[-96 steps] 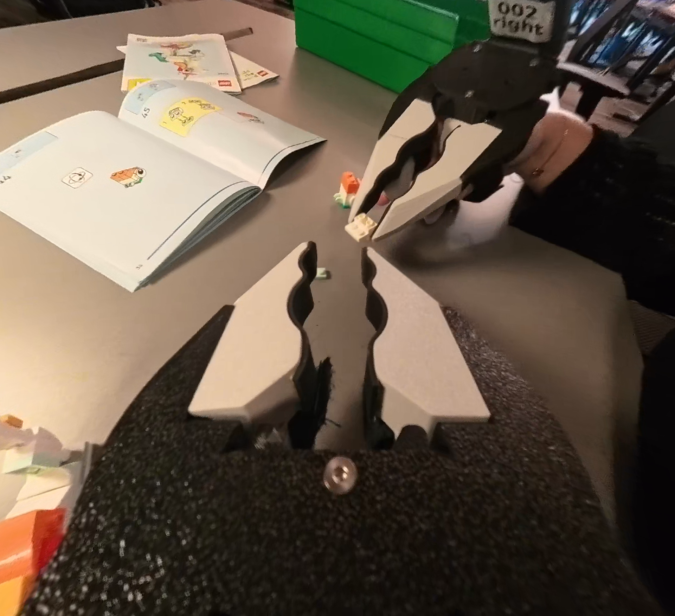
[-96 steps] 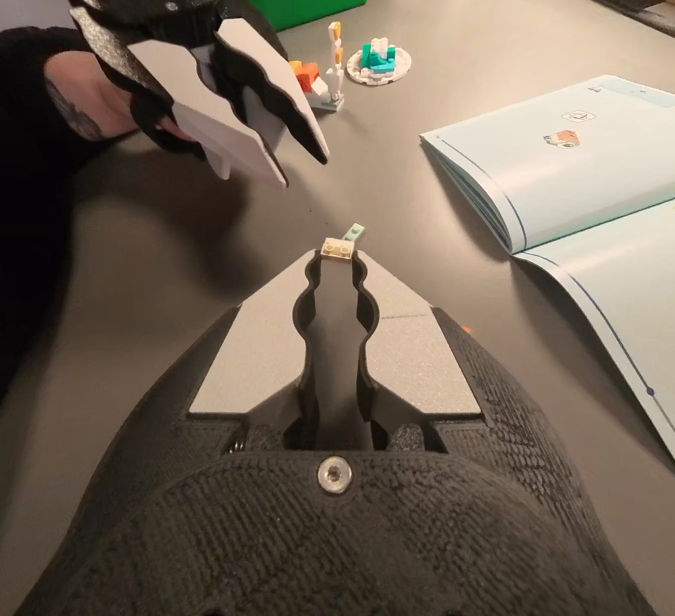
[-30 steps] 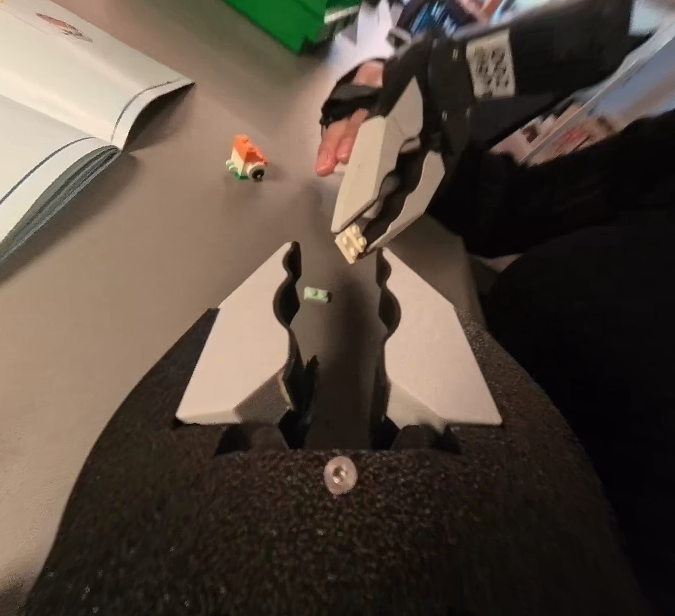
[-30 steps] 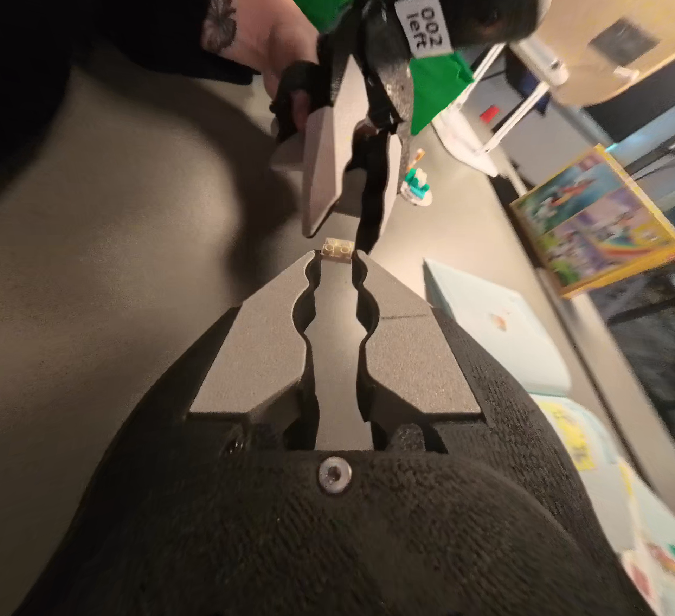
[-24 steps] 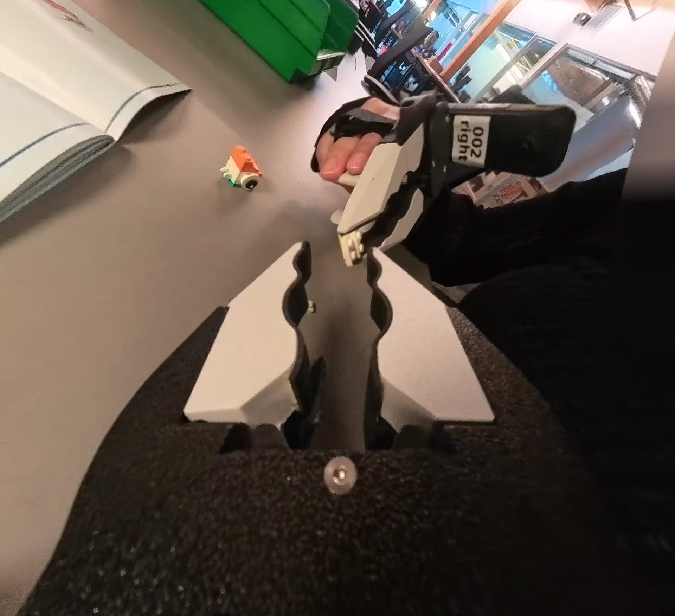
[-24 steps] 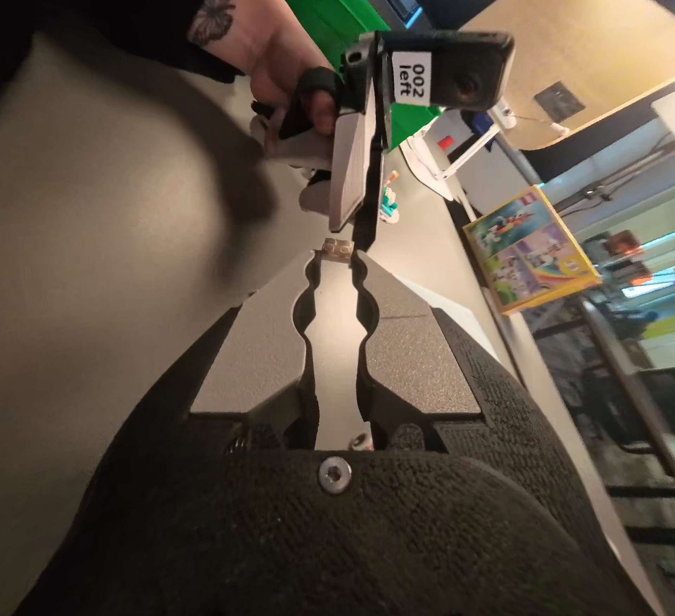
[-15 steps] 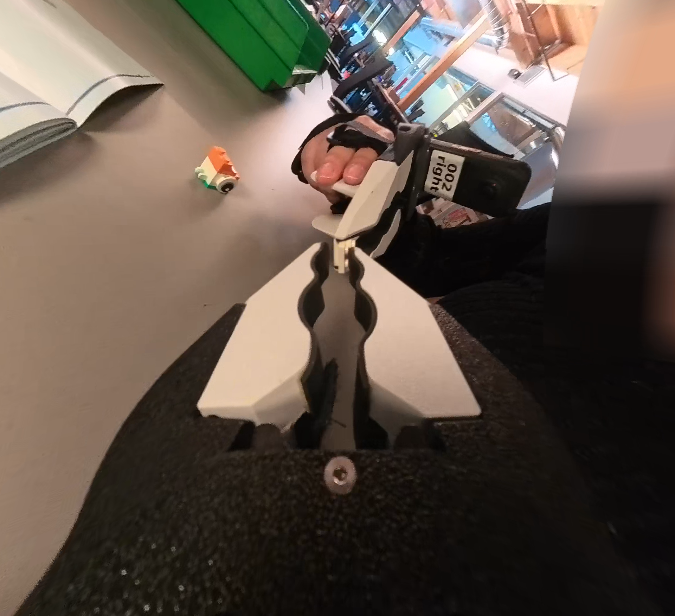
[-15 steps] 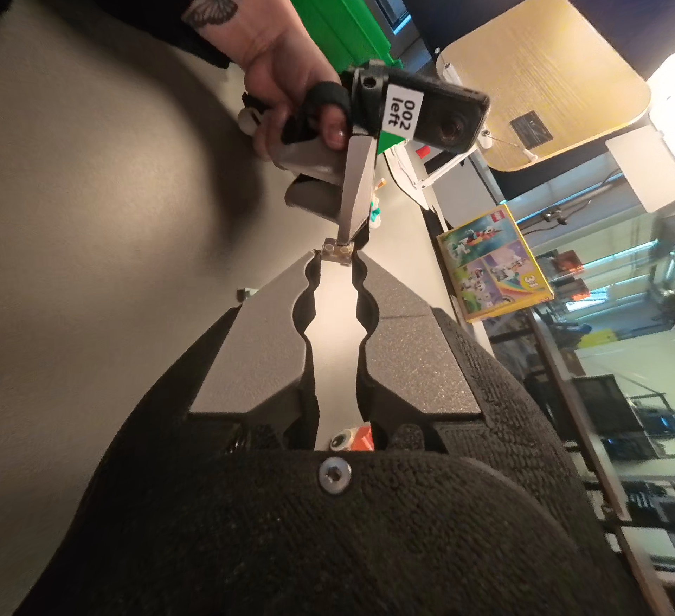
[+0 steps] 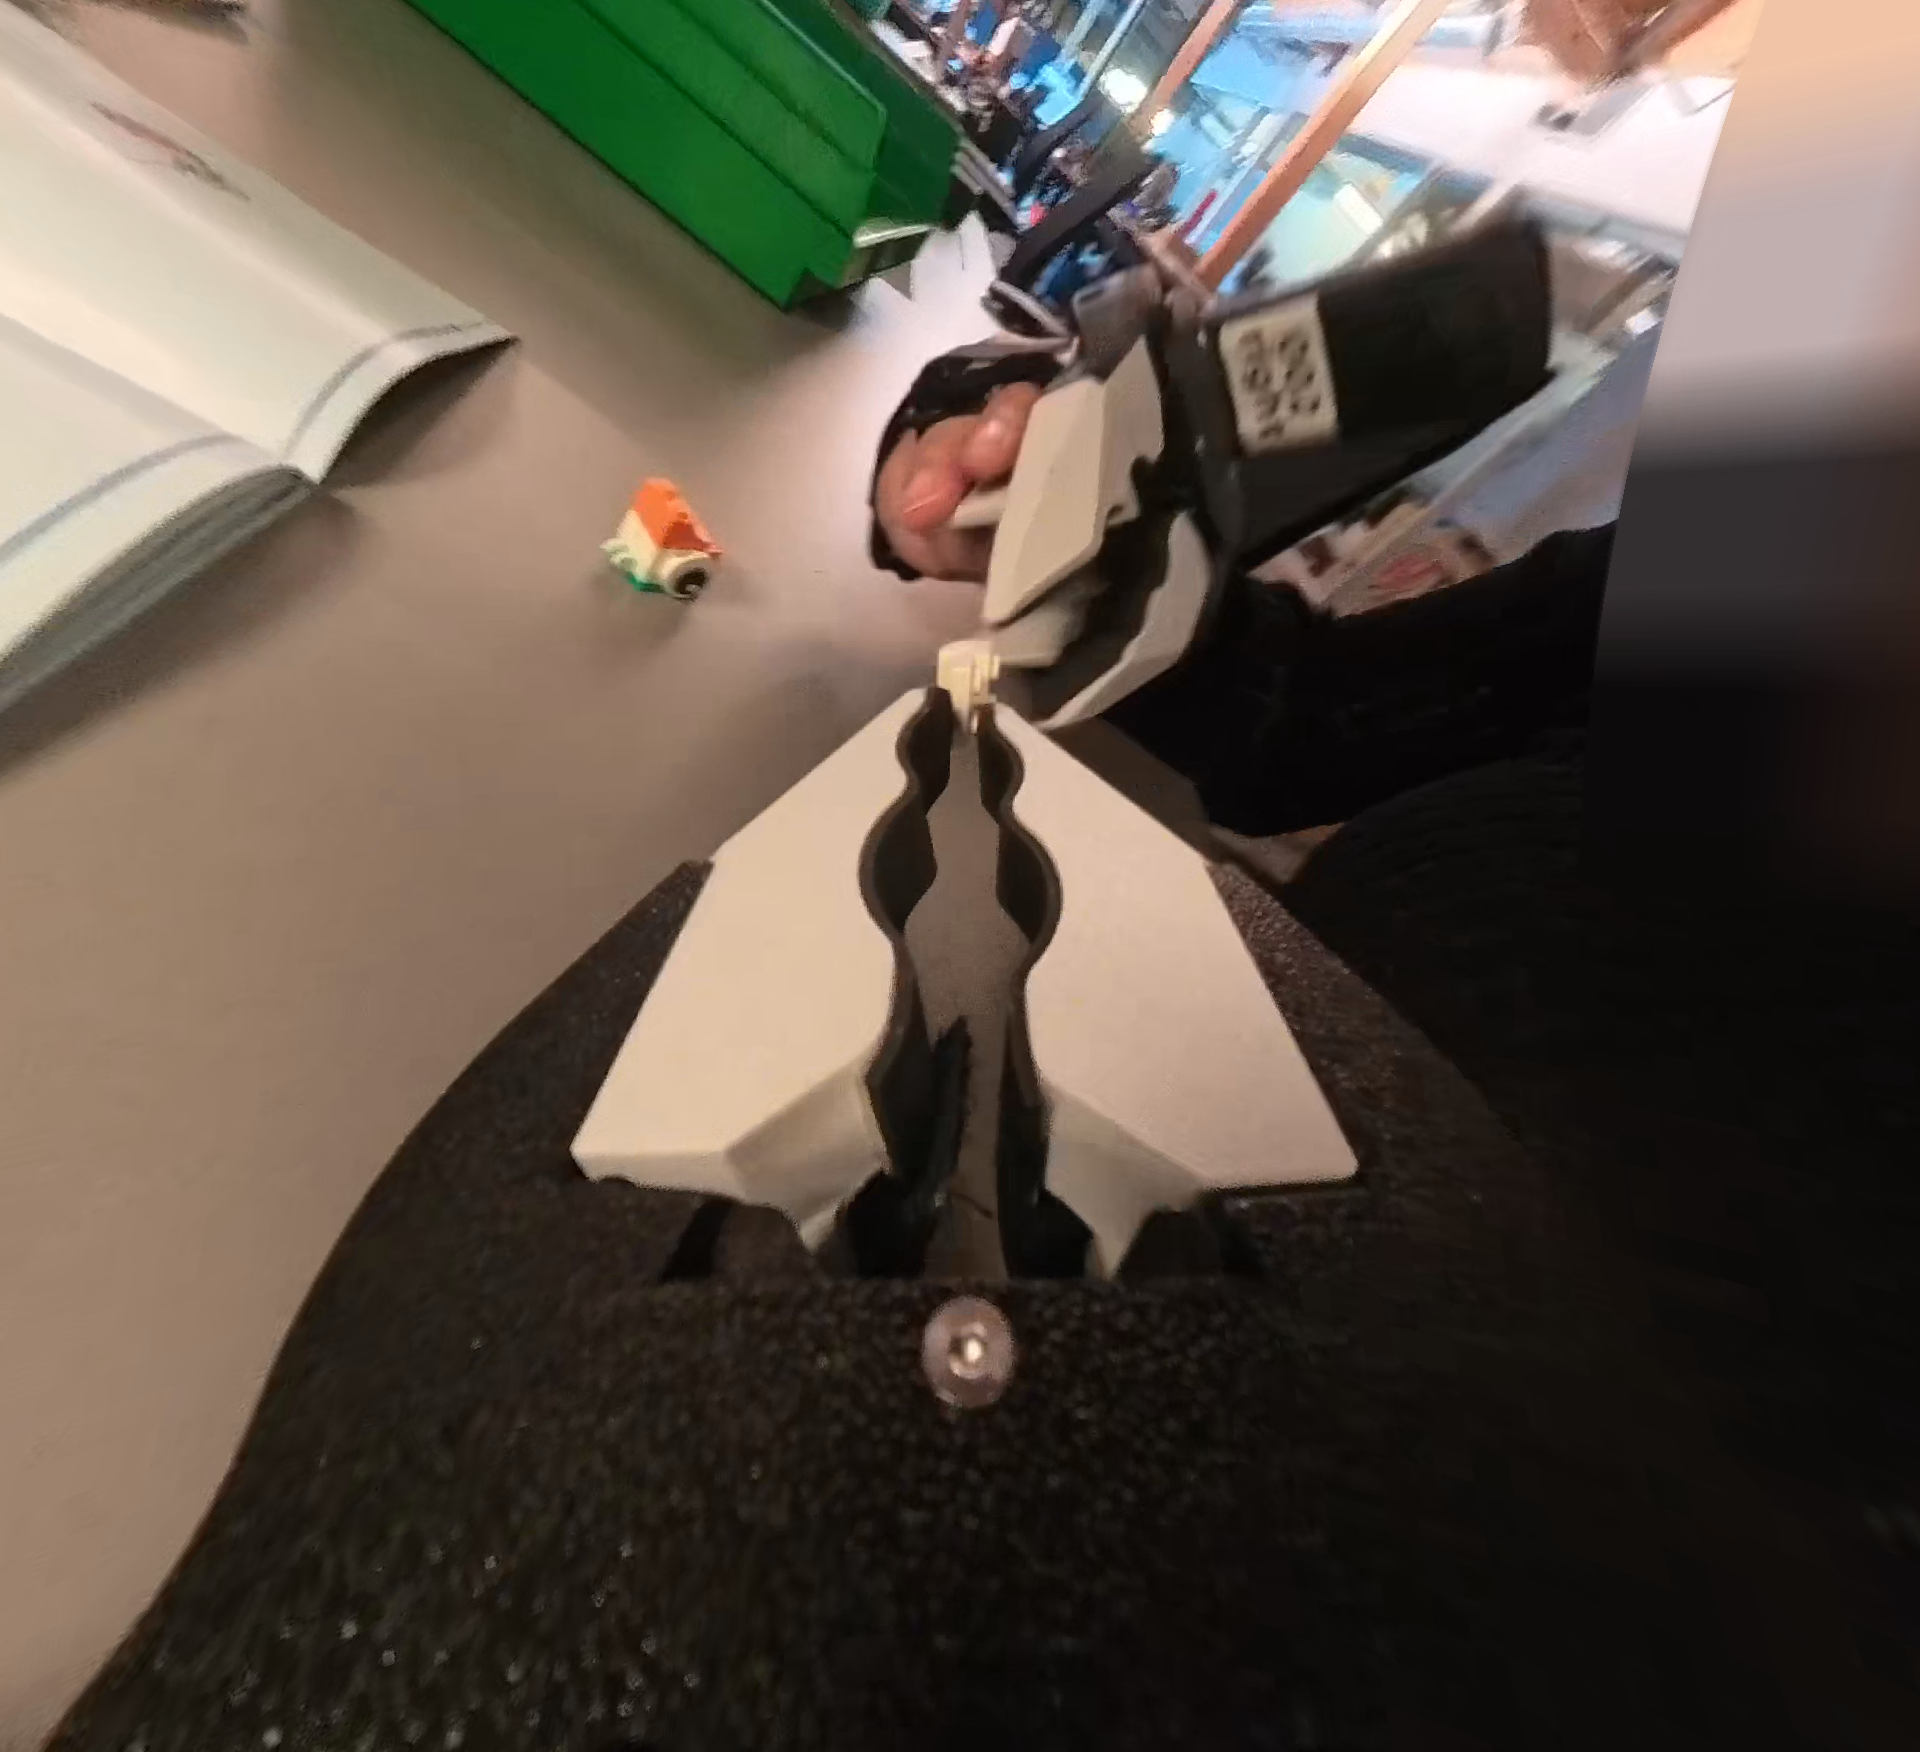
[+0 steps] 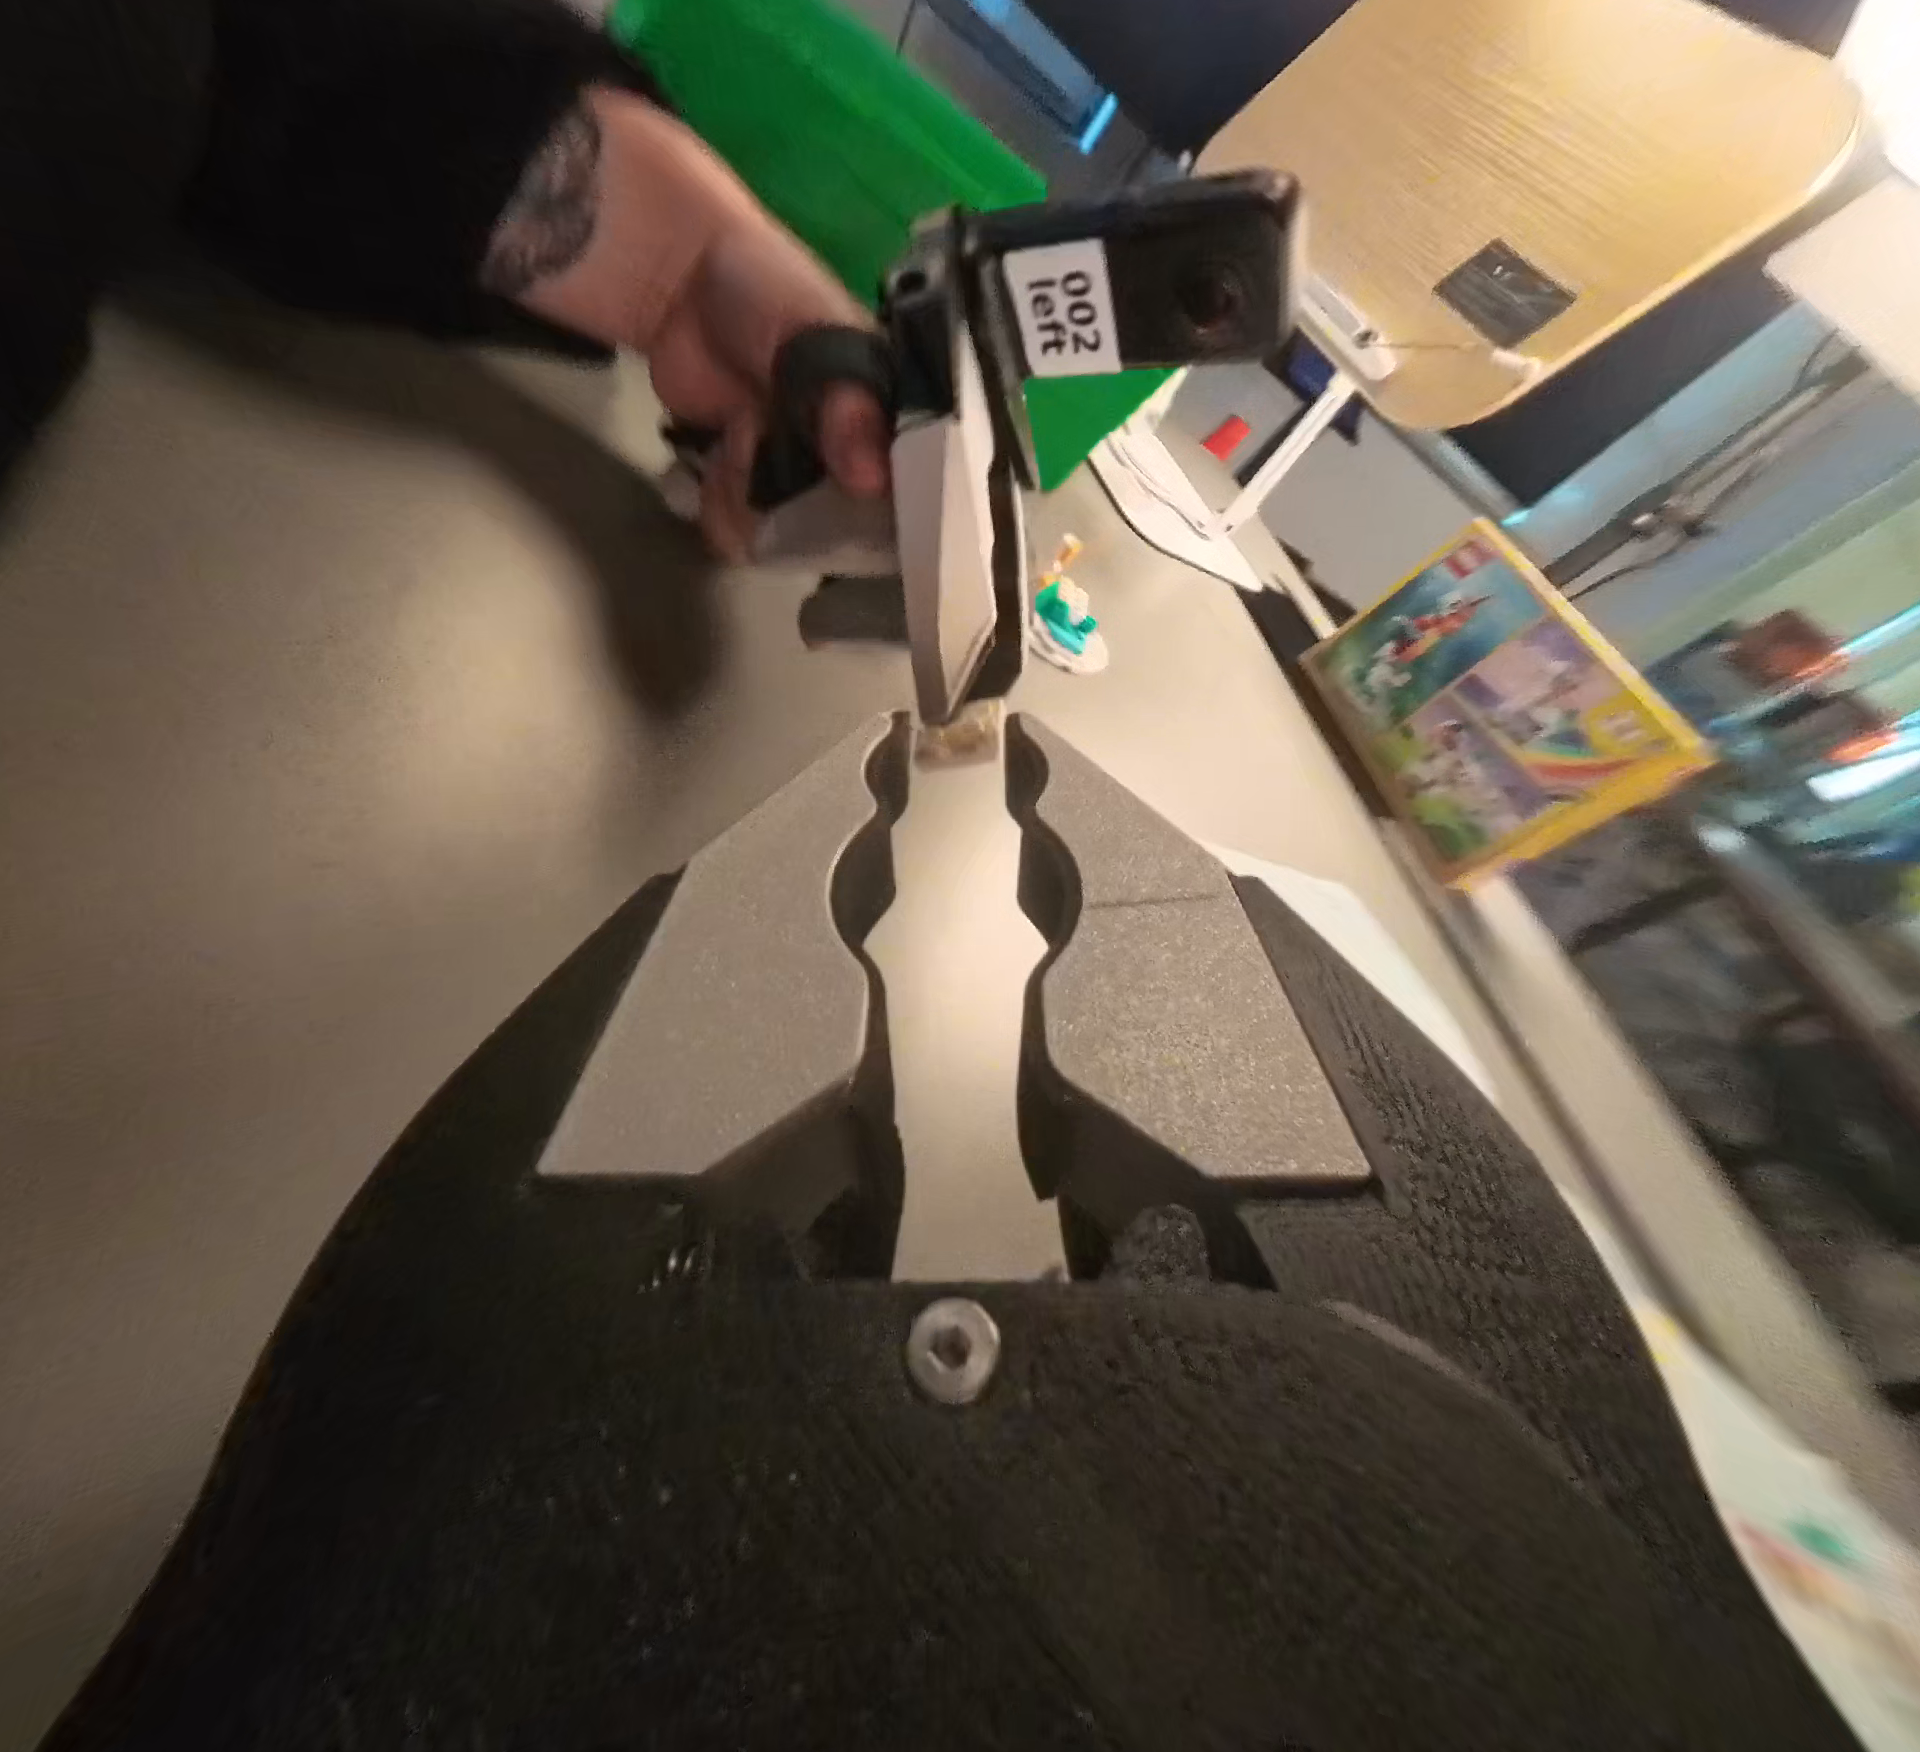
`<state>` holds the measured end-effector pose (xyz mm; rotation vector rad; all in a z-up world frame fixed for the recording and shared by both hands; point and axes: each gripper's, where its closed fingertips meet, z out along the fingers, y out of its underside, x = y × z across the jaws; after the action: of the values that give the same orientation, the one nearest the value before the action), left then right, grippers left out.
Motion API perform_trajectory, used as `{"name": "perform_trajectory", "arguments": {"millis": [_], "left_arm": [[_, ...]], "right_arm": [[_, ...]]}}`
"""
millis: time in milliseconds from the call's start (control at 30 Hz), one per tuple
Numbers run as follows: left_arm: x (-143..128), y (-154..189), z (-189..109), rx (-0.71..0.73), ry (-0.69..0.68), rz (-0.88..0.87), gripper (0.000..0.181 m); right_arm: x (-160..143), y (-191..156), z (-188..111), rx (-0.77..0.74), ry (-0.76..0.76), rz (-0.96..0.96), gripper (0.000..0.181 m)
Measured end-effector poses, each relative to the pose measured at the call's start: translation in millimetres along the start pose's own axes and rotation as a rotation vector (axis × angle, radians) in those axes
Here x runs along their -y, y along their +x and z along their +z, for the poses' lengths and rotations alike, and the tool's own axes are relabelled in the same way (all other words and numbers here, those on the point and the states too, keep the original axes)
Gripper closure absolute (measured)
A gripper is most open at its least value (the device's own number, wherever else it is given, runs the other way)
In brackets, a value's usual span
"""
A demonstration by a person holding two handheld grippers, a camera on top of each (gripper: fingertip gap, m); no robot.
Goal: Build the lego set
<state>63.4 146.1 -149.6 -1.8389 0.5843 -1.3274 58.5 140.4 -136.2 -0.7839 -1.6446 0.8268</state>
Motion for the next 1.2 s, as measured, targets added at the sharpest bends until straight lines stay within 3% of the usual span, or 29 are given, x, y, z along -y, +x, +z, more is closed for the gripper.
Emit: {"name": "perform_trajectory", "arguments": {"millis": [100,233,400,600,1200], "left_arm": [[6,-2,-2,0.085,0.022,0.213,0.179],[17,1,-5,0.264,0.052,0.664,0.179],[15,16,0,0.345,0.047,1.063,0.179],[13,26,4,0.328,0.056,1.159,0.179],[6,29,9,0.315,0.026,1.227,0.179]], "right_arm": [[8,13,-4,0.055,0.077,0.384,0.163],[7,21,-8,0.218,0.148,0.935,0.154],[9,17,-12,0.411,0.198,1.277,0.158],[12,-2,-10,0.547,0.175,1.35,0.166],[13,-9,-12,0.542,0.154,1.261,0.166]]}}
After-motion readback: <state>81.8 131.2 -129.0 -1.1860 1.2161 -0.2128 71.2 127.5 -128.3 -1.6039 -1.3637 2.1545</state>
